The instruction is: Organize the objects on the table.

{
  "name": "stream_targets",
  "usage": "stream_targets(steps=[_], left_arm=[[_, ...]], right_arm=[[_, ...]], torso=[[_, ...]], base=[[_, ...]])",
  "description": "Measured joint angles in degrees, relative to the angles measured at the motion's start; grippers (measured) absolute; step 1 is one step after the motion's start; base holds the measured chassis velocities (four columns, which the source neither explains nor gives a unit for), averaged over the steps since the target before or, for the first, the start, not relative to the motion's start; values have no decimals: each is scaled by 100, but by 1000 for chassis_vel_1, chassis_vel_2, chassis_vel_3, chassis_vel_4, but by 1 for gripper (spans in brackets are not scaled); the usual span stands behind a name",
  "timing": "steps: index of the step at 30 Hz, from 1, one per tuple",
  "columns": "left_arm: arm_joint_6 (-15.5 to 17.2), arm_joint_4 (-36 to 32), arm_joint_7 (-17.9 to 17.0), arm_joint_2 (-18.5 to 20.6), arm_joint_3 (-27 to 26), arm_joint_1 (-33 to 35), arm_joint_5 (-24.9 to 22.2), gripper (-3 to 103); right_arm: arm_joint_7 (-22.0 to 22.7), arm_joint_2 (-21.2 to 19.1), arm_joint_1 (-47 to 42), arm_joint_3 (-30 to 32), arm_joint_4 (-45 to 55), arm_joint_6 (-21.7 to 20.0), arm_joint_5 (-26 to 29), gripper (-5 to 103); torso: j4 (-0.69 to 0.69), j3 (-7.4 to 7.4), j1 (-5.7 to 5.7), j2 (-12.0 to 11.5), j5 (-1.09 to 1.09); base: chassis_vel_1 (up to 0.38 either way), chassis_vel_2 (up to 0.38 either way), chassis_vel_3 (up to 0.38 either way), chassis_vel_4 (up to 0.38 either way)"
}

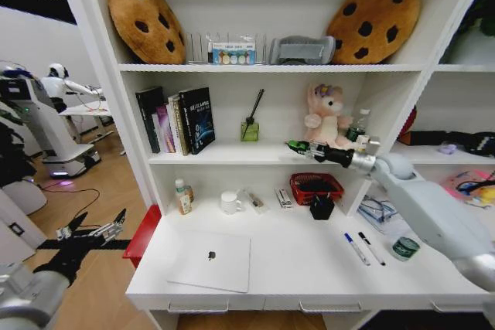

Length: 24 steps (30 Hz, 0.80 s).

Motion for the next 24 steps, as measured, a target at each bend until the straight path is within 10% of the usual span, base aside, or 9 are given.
stream_targets(steps=[7, 24], left_arm=[[0, 1, -1, 0, 0, 0, 0, 100], [0, 1, -1, 0, 0, 0, 0, 100]], right_arm=[[-324, 753, 1373, -1310, -1484, -44, -109, 36], [-430, 1361, 1658, -2053, -1932, 13, -409, 36]], torso=[[-4, 0, 0, 0, -4], [-3, 0, -1, 0, 0]], base=[[0, 0, 0, 0], [0, 0, 0, 0]])
